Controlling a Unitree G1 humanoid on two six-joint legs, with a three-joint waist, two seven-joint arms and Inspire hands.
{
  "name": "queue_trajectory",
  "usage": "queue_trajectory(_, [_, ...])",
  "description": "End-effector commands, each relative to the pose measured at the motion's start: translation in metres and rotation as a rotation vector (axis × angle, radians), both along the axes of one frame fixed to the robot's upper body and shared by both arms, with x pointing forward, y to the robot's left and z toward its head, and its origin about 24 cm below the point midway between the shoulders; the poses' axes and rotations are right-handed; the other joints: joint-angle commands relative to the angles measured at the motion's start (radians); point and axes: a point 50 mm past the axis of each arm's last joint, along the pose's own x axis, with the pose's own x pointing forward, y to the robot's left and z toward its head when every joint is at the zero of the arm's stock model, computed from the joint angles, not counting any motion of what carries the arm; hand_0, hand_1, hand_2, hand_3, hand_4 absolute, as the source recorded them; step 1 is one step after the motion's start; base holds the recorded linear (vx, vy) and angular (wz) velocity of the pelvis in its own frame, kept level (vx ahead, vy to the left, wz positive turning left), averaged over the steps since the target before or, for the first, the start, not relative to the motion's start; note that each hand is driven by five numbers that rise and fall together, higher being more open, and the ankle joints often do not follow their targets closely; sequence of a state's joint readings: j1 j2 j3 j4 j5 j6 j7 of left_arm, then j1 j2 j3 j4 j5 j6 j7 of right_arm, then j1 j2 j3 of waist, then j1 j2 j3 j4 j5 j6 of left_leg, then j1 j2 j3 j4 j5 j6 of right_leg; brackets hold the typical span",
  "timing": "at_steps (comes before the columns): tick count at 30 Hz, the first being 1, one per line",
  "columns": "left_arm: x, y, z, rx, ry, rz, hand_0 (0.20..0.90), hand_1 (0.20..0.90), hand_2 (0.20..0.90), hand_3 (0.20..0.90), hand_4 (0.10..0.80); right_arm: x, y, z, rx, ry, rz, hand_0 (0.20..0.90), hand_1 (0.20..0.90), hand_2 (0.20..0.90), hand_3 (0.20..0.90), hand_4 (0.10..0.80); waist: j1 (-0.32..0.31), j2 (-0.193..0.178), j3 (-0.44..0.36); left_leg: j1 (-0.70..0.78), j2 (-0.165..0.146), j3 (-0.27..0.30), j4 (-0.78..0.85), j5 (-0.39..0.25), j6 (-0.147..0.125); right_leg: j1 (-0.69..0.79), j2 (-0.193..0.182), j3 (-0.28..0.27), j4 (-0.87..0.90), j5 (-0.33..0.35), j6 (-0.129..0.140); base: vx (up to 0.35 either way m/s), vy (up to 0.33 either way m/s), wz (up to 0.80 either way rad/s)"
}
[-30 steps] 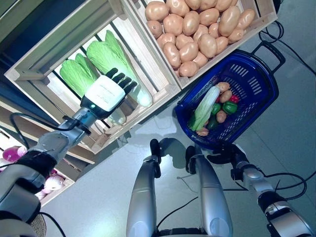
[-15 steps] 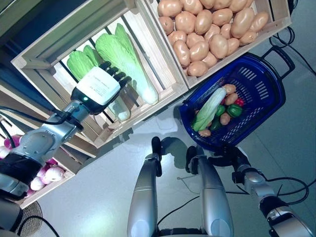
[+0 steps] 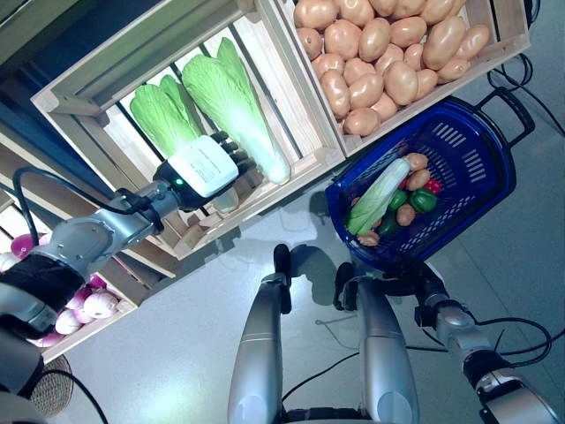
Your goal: Put vegetables into the basket
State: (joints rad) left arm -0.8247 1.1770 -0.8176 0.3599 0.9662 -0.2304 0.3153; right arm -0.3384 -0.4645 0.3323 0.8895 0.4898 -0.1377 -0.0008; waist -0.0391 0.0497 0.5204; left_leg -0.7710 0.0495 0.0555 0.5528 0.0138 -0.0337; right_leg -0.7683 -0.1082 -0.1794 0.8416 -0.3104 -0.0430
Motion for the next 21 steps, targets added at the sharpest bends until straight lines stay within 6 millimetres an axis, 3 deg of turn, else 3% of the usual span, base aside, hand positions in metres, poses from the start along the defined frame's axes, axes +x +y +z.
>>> queue_trajectory(1, [0.004, -0.001, 0.046, -0.052, -0.136, -0.001, 0.900, 0.900, 0.900, 0.900, 0.800, -0.006, -0.010, -0.002, 0.005, -0.006, -0.053, 0.900, 0.900, 0.900, 0.900, 0.800, -0.007, 0.010, 0.000, 0.006, 0.012, 0.038, 0.108, -0.142, 0.022, 0.013, -0.005, 0.060, -0.123, 0.150, 0.045, 0.000, 0.000, 0.00])
queue_trajectory(21, [0.016, 0.020, 0.019, 0.053, 0.019, 0.253, 0.900, 0.900, 0.900, 0.900, 0.800, 0.003, -0.013, 0.005, 0.002, -0.028, -0.063, 0.900, 0.900, 0.900, 0.900, 0.800, -0.008, 0.007, 0.000, -0.020, 0.018, 0.041, 0.084, -0.127, 0.010, -0.006, -0.004, 0.051, -0.161, 0.166, 0.053, -0.008, -0.001, 0.00])
